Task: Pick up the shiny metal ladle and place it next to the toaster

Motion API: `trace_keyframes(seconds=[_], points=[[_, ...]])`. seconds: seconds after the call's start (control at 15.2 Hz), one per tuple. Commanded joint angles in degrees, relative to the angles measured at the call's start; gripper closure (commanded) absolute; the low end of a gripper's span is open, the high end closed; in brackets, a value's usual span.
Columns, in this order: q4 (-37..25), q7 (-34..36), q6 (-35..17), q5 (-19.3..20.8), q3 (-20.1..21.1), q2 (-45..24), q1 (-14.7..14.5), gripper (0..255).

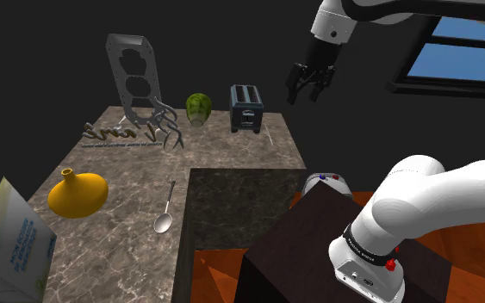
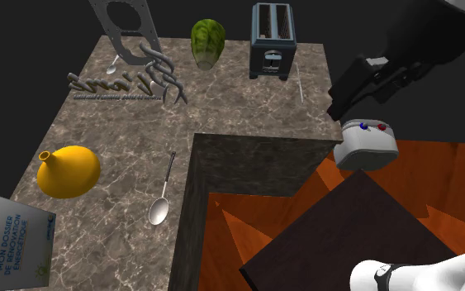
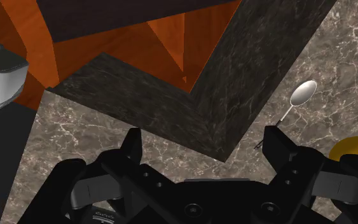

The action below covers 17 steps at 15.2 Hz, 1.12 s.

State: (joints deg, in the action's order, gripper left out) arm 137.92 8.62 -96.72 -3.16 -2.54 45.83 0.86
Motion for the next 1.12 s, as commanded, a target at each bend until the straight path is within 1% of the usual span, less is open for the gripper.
trace_keyframes(seconds=[0.0, 0.26, 0.53, 0.79, 1.06], points=[[0.0, 0.0, 0.0, 0.0, 0.0, 0.0, 0.0, 0], [4.79, 4.48, -7.26, -2.66, 3.05, -2.18, -0.7, 0], [8.29, 8.79, -14.98, -5.34, 6.2, -6.0, -1.62, 0], [10.37, 12.94, -23.08, -7.88, 9.41, -11.49, -2.57, 0], [10.94, 17.01, -31.3, -9.99, 12.58, -18.54, -3.4, 0]])
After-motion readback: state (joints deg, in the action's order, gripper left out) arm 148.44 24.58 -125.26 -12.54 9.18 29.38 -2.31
